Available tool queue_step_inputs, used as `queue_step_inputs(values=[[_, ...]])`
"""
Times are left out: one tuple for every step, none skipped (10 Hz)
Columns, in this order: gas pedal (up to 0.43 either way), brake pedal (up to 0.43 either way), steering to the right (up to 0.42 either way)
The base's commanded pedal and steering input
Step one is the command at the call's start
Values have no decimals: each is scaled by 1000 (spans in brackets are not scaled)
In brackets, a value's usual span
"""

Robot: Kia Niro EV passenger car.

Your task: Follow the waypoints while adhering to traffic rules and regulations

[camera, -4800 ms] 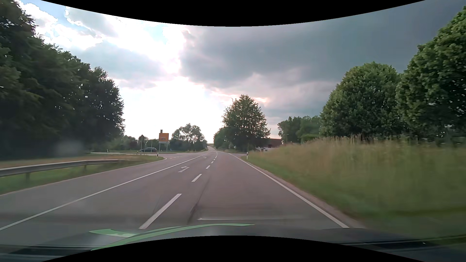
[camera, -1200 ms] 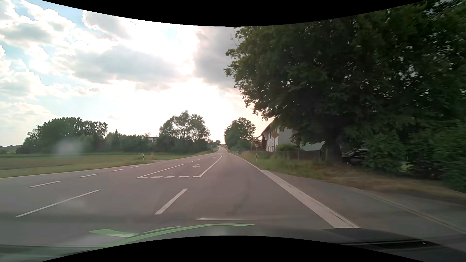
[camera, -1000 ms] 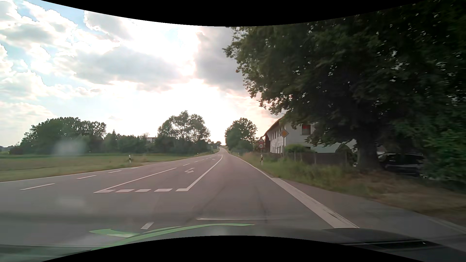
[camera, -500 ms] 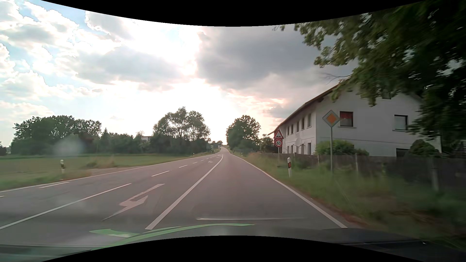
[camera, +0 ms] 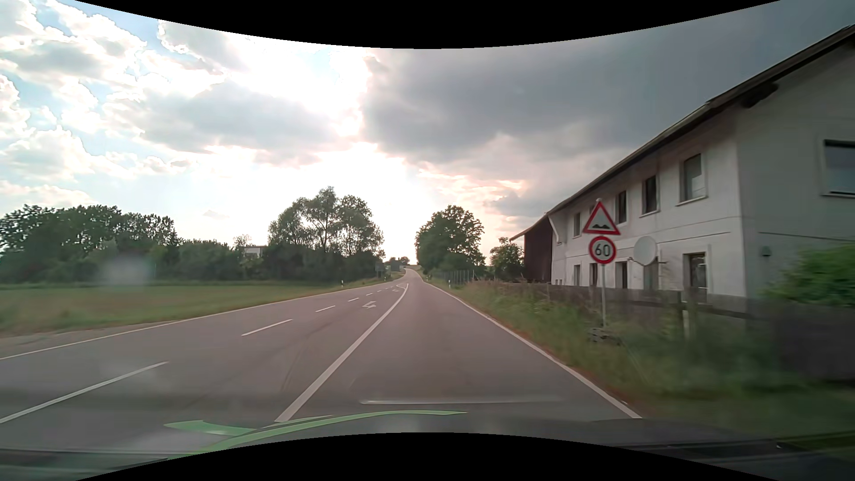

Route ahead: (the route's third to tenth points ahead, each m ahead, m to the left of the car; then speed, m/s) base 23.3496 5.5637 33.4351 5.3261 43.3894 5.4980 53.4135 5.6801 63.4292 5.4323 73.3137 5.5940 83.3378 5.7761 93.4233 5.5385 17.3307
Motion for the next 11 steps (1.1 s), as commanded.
queue_step_inputs(values=[[79,0,1],[79,0,1],[79,0,1],[79,0,1],[79,0,1],[79,0,0],[79,0,0],[79,0,0],[79,0,0],[79,0,-1],[79,0,-2]])
